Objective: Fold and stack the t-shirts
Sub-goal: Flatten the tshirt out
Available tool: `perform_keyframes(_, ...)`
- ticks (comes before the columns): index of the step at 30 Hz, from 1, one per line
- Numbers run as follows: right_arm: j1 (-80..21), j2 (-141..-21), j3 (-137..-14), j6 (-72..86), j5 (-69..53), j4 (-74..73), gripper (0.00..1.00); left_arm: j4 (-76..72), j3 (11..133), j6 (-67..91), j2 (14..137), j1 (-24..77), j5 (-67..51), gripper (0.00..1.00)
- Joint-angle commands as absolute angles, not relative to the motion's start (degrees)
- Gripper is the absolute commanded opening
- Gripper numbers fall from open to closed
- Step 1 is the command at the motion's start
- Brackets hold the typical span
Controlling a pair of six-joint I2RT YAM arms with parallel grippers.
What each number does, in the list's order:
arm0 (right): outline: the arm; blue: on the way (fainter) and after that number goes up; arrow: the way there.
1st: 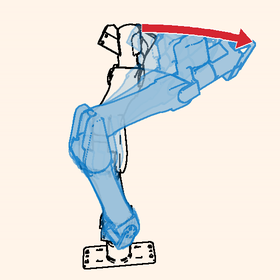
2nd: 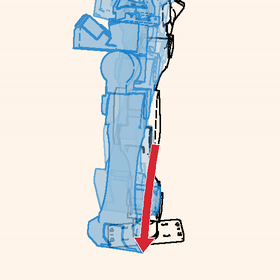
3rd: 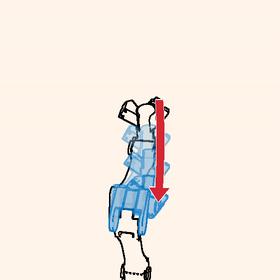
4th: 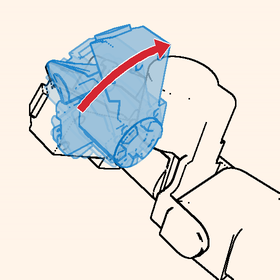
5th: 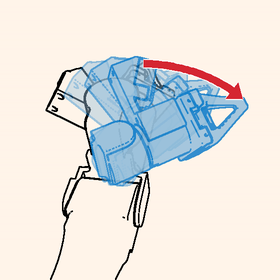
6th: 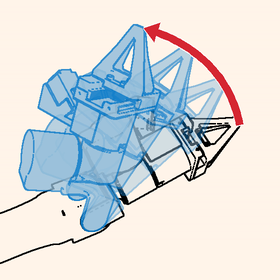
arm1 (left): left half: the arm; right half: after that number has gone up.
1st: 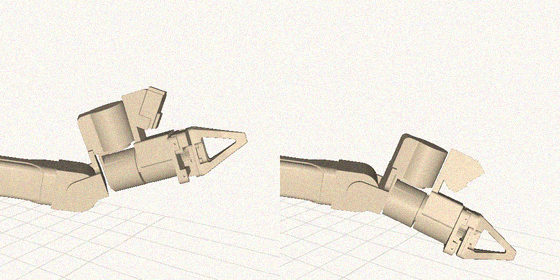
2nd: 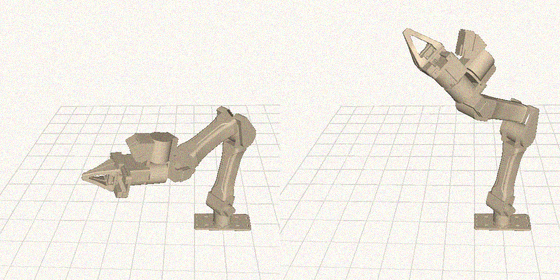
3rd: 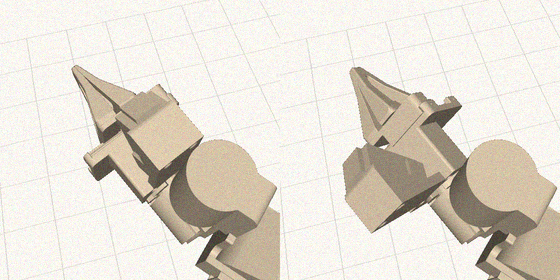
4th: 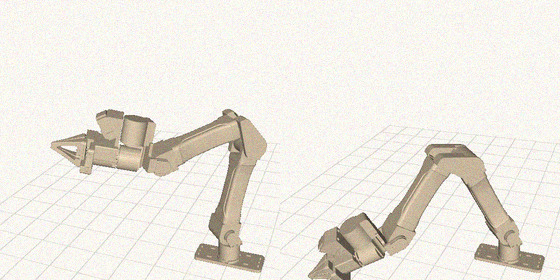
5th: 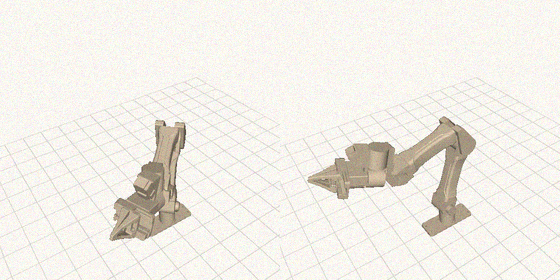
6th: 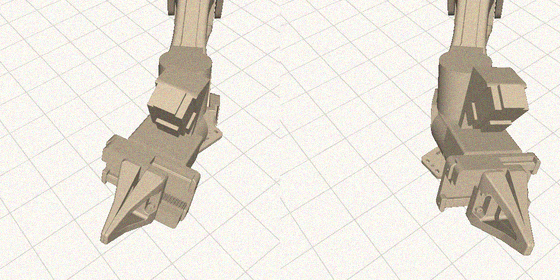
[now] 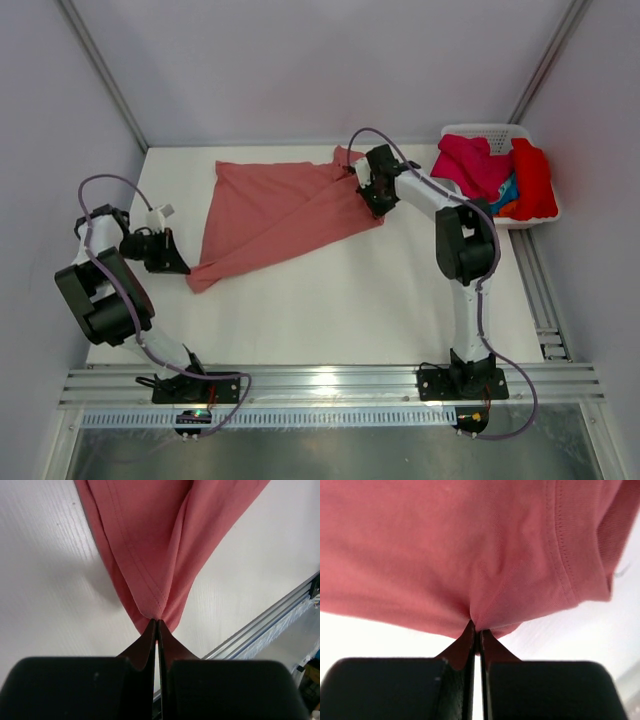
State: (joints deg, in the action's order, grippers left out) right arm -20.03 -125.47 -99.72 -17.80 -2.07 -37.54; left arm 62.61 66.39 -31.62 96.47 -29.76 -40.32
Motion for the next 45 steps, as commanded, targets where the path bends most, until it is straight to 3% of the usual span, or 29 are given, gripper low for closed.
perform_keyframes(1,-20.0,-112.0,-96.4,-20.2,-0.3,-38.8,0.03,66.7,73.3,-34.0,92.8,-30.1,-42.4,0.00)
perform_keyframes(9,-20.0,-91.2,-97.6,-24.8,0.9,-56.0,0.03,81.5,84.2,-43.1,89.1,-30.1,-41.8,0.00)
perform_keyframes(13,-20.0,-85.6,-95.2,-26.6,-1.1,-66.0,0.03,84.5,84.7,-46.4,87.2,-30.1,-37.9,0.00)
perform_keyframes(19,-20.0,-79.6,-86.9,-27.6,-1.5,-69.1,0.03,85.3,82.8,-49.9,86.6,-30.1,-35.2,0.00)
perform_keyframes(27,-20.0,-76.8,-84.2,-30.2,-5.2,-75.6,0.03,85.6,81.0,-53.6,87.0,-30.1,-33.0,0.00)
perform_keyframes(35,-20.0,-86.6,-82.2,-28.3,-2.5,-62.9,0.05,77.4,80.9,-44.1,91.4,-30.1,-36.7,0.00)
perform_keyframes(37,-20.0,-93.2,-83.9,-25.9,-0.9,-59.8,0.12,74.1,80.6,-41.0,92.7,-30.1,-36.9,0.00)
perform_keyframes(39,-19.9,-99.6,-87.4,-25.2,-0.4,-57.1,0.13,72.4,80.4,-39.8,93.2,-30.1,-37.8,0.00)
perform_keyframes(42,-19.9,-106.2,-91.0,-23.6,3.1,-52.3,0.40,72.3,80.0,-39.6,93.5,-30.1,-38.6,0.00)
perform_keyframes(43,-19.9,-107.3,-91.4,-23.0,3.5,-50.8,0.61,72.2,79.5,-39.6,93.3,-30.1,-38.7,0.00)
perform_keyframes(45,-20.0,-108.3,-91.1,-22.6,5.2,-46.5,0.66,71.9,78.8,-39.6,92.7,-30.1,-38.3,0.00)
